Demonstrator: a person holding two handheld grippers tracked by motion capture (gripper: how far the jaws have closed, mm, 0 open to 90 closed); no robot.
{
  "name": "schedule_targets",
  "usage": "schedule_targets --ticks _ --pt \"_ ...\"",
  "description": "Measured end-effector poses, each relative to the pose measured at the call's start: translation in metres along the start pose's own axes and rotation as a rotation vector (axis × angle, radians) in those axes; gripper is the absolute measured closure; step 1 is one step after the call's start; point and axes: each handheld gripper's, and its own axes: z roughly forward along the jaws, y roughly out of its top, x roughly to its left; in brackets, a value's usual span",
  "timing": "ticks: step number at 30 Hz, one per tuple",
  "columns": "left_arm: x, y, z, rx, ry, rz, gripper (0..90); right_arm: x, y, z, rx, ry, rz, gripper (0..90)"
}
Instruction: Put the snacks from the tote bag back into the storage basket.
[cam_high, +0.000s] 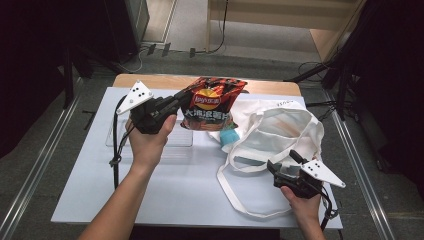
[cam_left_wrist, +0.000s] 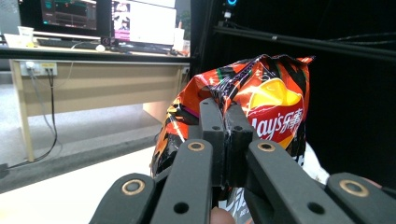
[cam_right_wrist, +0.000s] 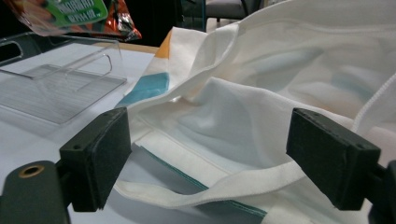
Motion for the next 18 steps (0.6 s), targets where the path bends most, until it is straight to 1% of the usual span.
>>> schedule_targets --ticks 2,3,5,6,11,15,18 --pt "0.003 -0.001 -0.002 0.000 0.003 -0.007 90.0 0.001 0.001 -0.001 -0.006 0.006 0.003 13.5" --pt "0.005 -0.001 -0.004 -0.002 0.006 -0.010 90.0 0.001 0.001 -0.001 -0.009 0.019 0.005 12.9" --pt "0.007 -0.002 -0.006 0.002 0.012 -0.008 90.0 0.002 0.002 -0.001 -0.016 0.024 -0.010 12.2" --pt "0.008 -0.002 -0.007 0.002 0.016 -0.008 90.0 0.002 0.002 -0.001 -0.015 0.029 -0.010 12.2" --pt "0.013 -0.001 -0.012 0.007 0.031 0.005 90.0 0.005 0.001 0.001 -0.008 0.013 -0.028 12.2" --pt "0.017 0.001 -0.019 0.001 0.044 0.002 90.0 0.006 0.000 0.002 0.001 0.016 -0.022 12.2" --pt "0.020 0.002 -0.023 0.000 0.053 0.005 90.0 0.006 0.000 0.001 -0.003 0.019 -0.025 12.3"
